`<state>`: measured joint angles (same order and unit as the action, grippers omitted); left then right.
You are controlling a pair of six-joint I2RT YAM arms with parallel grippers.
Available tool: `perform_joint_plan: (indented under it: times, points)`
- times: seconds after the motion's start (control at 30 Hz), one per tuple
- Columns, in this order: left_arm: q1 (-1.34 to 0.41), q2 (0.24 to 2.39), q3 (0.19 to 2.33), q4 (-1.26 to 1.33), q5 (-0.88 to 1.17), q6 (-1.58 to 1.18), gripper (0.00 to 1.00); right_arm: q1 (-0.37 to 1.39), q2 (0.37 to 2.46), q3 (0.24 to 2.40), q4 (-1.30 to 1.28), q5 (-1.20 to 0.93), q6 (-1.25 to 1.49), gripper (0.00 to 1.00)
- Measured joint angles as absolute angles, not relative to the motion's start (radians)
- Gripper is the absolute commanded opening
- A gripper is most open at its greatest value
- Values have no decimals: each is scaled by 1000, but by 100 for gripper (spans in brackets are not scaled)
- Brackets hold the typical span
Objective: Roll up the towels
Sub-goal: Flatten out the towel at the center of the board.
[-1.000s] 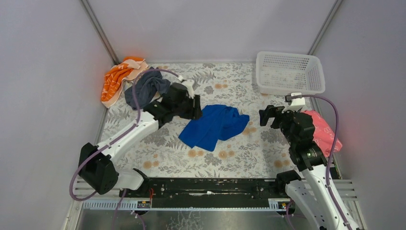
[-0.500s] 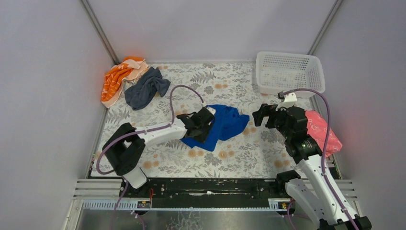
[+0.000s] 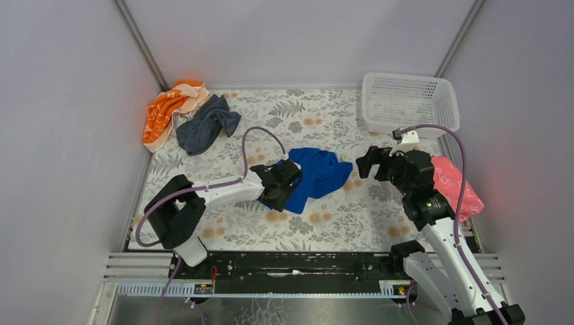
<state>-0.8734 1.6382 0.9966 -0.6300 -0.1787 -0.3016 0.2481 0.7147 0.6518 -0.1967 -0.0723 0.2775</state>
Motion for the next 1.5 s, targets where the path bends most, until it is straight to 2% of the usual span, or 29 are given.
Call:
perform_joint_plan:
  times: [0.3, 0.43, 0.67, 0.83, 1.07, 1.23, 1.37, 1.5]
  points:
    - [-869, 1652, 977, -644, -163, -305, 42, 248, 715, 651, -197, -73, 282, 99]
    - [-859, 1686, 981, -645, -143, -305, 37, 248, 713, 651, -196, -73, 285, 100]
    - [-850, 1708, 1000, -646, -97, -304, 20, 248, 707, 650, -196, -73, 286, 99]
    - [-838, 1718, 1009, -646, -67, -308, 0, 248, 707, 646, -196, -73, 288, 99]
    - [-770, 1704, 1002, -647, -74, -314, 0, 248, 717, 642, -191, -95, 289, 100]
    - [-701, 1618, 997, -666, -94, -310, 0, 248, 768, 642, -169, -126, 297, 100]
    - [-629, 1487, 1000, -671, -91, -279, 0, 248, 860, 653, -167, -157, 303, 99]
    - [-511, 1432, 1002, -673, -84, -248, 0, 248, 982, 698, -166, -184, 315, 95]
